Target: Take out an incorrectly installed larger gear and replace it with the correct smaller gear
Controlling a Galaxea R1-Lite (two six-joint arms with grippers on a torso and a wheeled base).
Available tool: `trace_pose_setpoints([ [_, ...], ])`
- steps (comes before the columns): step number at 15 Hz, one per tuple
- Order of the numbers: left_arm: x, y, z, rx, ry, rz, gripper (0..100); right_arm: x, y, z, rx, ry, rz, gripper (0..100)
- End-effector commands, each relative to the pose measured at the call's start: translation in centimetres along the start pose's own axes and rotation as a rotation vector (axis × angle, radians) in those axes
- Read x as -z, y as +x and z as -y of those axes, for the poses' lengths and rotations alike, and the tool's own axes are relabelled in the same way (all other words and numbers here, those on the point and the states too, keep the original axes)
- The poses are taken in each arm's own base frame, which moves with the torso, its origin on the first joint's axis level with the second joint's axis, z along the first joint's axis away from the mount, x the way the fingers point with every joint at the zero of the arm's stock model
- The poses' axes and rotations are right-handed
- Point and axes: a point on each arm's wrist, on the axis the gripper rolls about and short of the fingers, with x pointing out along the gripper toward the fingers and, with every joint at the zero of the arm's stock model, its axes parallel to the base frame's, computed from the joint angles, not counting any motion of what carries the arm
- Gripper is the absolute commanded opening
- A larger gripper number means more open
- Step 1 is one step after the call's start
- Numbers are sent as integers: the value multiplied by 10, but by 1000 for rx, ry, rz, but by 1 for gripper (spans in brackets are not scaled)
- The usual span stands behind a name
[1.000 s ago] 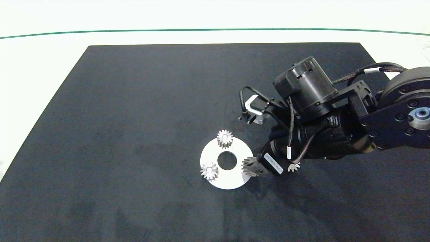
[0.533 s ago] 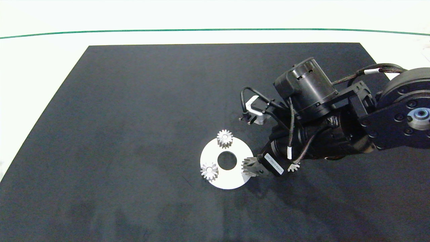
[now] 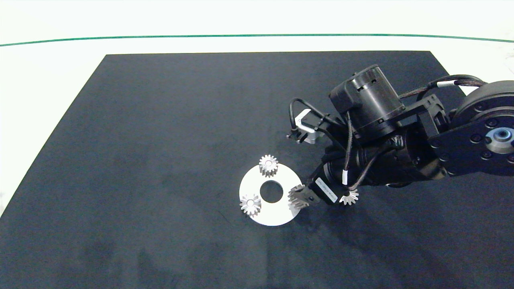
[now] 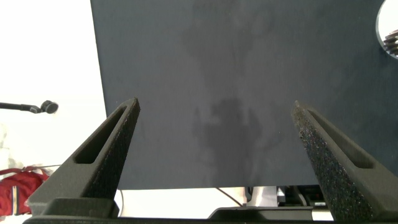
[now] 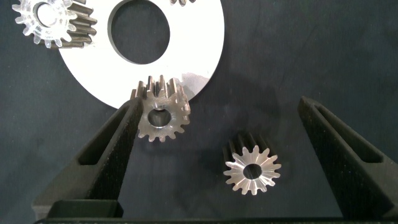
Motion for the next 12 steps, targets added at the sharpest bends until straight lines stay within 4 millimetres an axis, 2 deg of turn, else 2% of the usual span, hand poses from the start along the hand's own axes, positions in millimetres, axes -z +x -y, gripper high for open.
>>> trace_pose_setpoints([
  [1,1,0,0,-1,1,-6,100,1,1,-3,-7,-8,-10,100],
  [12,1,0,0,10,7,-4,100,0,2,-3,-5,-9,0,100],
])
